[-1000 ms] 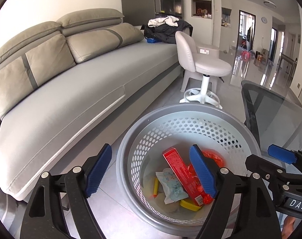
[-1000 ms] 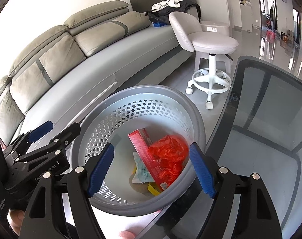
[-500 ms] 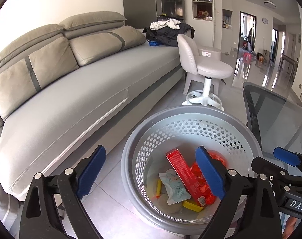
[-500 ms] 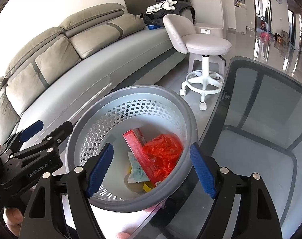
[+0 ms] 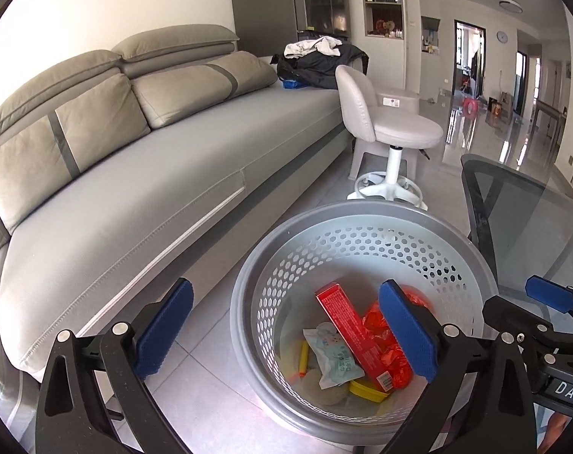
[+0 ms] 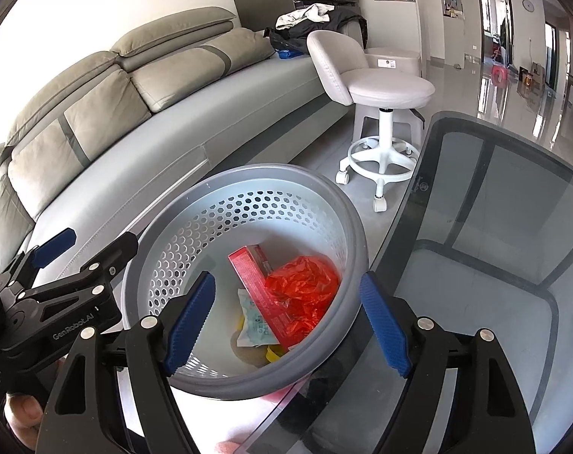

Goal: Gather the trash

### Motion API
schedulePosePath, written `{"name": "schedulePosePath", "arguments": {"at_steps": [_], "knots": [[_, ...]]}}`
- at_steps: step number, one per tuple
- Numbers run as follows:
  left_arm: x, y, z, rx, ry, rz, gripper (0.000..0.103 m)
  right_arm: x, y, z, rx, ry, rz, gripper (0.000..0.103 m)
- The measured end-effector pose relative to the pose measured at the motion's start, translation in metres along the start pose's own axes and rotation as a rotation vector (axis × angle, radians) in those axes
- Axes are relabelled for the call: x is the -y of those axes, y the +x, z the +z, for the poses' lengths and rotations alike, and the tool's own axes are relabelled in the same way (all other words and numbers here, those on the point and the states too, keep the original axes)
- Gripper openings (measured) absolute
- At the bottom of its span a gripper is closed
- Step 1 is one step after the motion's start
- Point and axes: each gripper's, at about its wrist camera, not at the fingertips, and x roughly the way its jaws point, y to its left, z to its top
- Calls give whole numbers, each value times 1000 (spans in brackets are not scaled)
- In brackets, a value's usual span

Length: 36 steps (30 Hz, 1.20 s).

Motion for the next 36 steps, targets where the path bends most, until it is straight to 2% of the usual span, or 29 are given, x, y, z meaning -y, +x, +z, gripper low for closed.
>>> {"name": "schedulePosePath", "arguments": {"at_steps": [36], "knots": [[-4, 1, 1, -2, -25, 7, 97, 0, -3, 0, 1, 2, -4, 76]]}}
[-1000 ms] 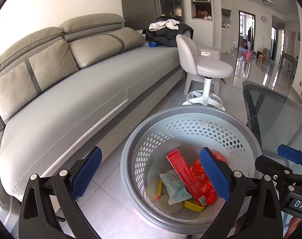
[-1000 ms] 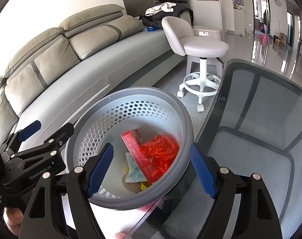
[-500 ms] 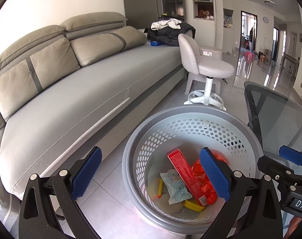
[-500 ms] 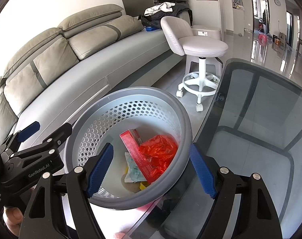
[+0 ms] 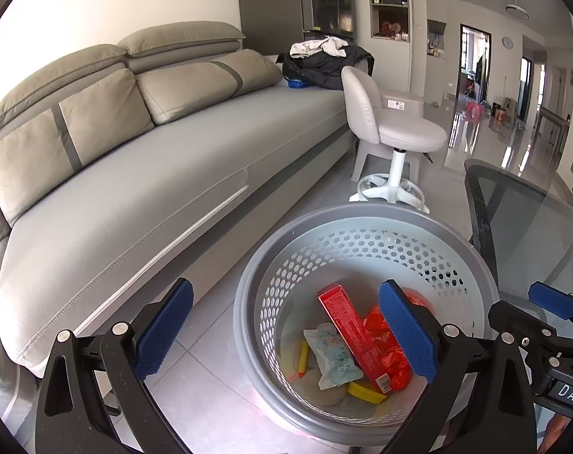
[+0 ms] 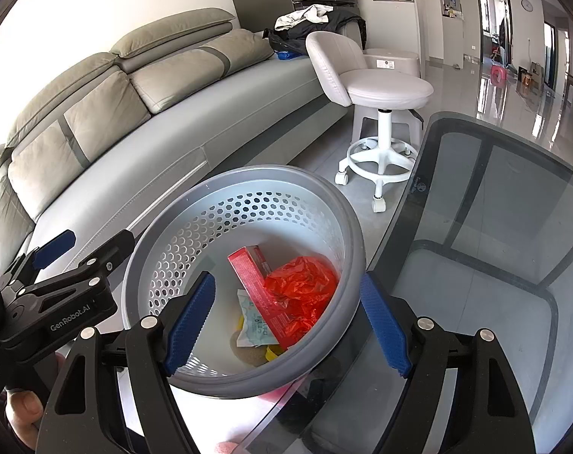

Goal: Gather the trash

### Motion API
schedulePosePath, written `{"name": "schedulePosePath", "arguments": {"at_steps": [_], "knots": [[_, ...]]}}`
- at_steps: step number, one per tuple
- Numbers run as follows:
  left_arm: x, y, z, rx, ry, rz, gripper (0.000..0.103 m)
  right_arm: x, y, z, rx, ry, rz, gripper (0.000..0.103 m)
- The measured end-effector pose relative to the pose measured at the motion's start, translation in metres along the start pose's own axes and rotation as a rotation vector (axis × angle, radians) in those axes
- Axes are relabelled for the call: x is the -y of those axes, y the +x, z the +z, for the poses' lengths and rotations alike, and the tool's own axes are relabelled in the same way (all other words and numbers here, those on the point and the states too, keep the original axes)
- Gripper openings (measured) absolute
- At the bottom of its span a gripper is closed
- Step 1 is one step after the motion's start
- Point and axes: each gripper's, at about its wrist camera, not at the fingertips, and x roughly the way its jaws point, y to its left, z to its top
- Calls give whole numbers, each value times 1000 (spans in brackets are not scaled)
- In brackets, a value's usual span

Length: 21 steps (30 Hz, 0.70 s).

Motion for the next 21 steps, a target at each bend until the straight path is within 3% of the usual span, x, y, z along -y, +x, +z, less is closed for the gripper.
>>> {"name": "schedulePosePath", "arguments": {"at_steps": [21], "knots": [[-2, -1, 1, -1, -2, 8, 97, -1, 1, 0, -2, -3, 2, 76]]}}
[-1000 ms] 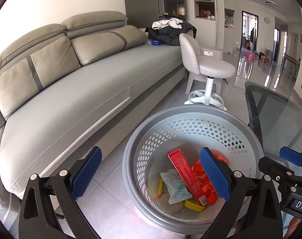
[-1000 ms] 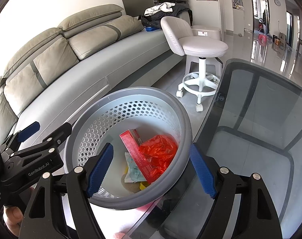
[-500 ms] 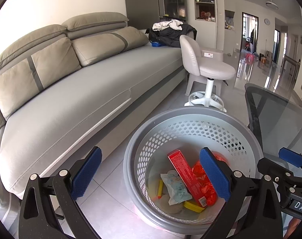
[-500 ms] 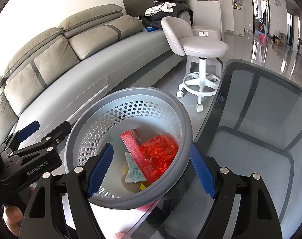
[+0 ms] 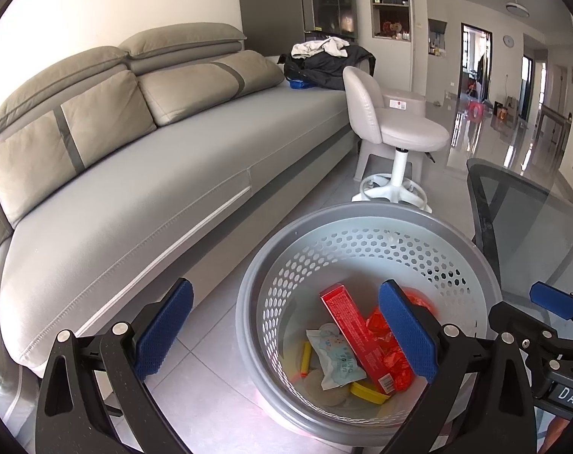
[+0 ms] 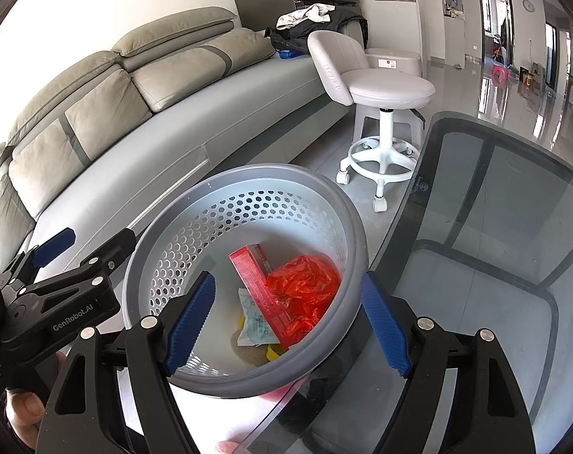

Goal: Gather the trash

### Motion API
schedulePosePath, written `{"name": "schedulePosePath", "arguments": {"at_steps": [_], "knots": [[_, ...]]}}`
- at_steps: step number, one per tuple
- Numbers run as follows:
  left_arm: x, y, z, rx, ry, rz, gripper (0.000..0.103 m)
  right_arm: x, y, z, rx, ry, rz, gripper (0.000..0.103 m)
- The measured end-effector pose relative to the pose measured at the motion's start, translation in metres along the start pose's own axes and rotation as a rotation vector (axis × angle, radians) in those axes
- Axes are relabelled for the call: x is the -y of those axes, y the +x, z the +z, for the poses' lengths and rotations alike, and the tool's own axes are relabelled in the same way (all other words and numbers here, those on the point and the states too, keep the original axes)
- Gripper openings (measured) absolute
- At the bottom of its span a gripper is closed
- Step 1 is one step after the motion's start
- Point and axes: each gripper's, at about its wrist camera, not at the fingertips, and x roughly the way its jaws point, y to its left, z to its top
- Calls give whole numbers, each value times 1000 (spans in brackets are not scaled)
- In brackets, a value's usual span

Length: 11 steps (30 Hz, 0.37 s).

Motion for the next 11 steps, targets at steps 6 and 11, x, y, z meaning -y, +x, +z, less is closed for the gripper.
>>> {"name": "schedulePosePath", "arguments": {"at_steps": [6, 11], "knots": [[-1, 2, 0, -6, -3, -5, 97, 0, 0, 0, -1, 1, 0, 76], [-1, 3, 0, -7, -3, -5, 97, 0, 0, 0, -1, 1, 0, 76]]}}
